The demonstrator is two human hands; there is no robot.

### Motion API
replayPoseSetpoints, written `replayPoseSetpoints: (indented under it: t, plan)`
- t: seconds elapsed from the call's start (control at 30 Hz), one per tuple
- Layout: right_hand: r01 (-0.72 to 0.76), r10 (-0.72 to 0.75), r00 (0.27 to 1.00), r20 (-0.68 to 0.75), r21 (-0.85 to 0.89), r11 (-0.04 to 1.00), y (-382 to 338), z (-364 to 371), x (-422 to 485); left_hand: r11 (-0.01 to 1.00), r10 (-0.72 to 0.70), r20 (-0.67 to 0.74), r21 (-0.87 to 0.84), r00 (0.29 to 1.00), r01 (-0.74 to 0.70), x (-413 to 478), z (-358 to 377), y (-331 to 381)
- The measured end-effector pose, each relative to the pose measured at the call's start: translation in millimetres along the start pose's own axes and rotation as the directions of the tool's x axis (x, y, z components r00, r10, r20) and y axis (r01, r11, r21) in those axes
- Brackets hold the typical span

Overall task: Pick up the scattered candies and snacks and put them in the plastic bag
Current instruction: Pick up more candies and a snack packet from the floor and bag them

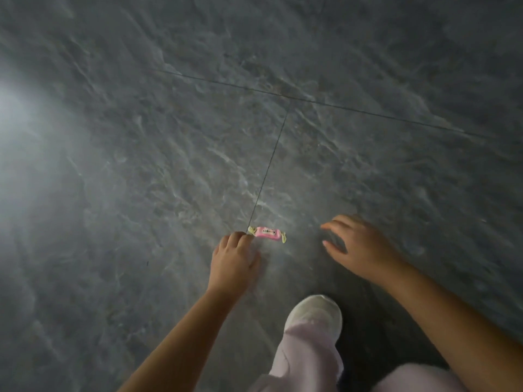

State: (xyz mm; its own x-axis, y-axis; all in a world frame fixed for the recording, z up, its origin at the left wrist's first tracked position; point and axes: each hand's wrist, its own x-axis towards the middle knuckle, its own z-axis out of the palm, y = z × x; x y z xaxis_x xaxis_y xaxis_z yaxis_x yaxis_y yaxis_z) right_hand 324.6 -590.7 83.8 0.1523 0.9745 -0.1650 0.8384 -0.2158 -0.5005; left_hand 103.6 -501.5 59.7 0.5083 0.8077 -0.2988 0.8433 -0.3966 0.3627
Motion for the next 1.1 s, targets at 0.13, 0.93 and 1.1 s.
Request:
replayPoseSetpoints:
  t: [0.13,0.93,1.1]
  plan:
    - [0.081,-0.077,0.996,0.048,-0.093,0.992,18.1,5.3,13.0,0.999,0.010,-0.021,-0.051,1.000,-0.011,25.5,37.5,-19.2]
    - [-0.138,0.141,0.987,-0.076,0.045,0.989,91.4,-28.3,-66.5,0.955,0.259,-0.010,-0.145,0.966,-0.258,41.4,101.0,59.9]
    - [-0.265,0.258,0.958,-0.127,-0.045,0.963,128.5,-34.4,-122.3,0.883,0.451,0.011,-0.151,0.892,-0.445,33.7,111.4,130.4]
